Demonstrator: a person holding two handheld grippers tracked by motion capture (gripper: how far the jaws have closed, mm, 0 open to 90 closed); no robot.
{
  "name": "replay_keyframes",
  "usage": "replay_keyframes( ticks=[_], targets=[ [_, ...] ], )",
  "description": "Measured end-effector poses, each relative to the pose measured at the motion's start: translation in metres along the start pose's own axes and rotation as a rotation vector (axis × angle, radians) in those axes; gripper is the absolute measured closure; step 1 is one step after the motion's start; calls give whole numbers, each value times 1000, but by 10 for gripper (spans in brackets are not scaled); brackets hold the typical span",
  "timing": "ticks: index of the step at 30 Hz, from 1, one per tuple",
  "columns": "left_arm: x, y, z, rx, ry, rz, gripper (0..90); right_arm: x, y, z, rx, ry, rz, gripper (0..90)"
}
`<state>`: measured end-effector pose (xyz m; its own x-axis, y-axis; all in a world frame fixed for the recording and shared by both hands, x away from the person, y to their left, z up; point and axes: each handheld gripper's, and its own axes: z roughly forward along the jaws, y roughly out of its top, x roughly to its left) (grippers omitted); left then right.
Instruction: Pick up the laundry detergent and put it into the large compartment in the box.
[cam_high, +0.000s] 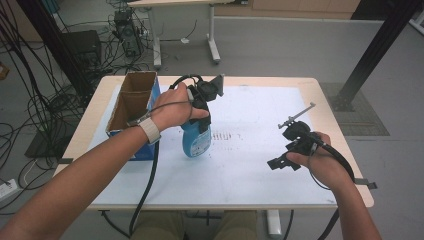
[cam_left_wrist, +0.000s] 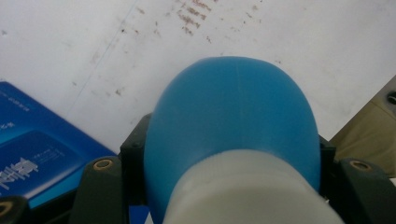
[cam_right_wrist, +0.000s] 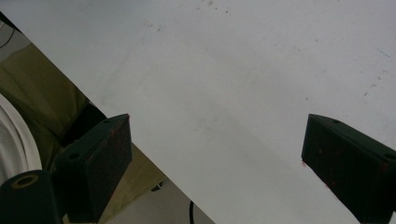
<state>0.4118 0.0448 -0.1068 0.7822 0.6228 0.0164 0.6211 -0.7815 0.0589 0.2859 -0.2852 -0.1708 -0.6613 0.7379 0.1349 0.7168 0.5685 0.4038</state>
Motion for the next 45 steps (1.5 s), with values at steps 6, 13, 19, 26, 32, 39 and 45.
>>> replay_keyframes(
  ticks=[6, 13, 19, 26, 32, 39, 45],
  targets=[
    [2, -1, -15, 16, 2, -35, 386, 2, -1, -2, -4, -3, -5, 86],
    [5, -5, -41, 17, 5, -87, 386, 5, 1, -2, -10, -4, -16, 86],
    [10, -12, -63, 5, 11, -137, 386, 5, 5, 0, -10, 3, -26, 86],
    [11, -17, -76, 5, 30, -172, 386, 7, 9, -1, -11, 5, -40, 86],
    [13, -21, -88, 10, 27, -192, 386, 8, 9, -4, -13, 2, -46, 86],
    [10, -23, -98, 17, 28, -230, 385, 6, 10, -6, -17, 5, -57, 86],
    [14, -28, -108, 6, 1, -256, 385, 4, 12, -8, -23, 7, -69, 86]
  ],
)
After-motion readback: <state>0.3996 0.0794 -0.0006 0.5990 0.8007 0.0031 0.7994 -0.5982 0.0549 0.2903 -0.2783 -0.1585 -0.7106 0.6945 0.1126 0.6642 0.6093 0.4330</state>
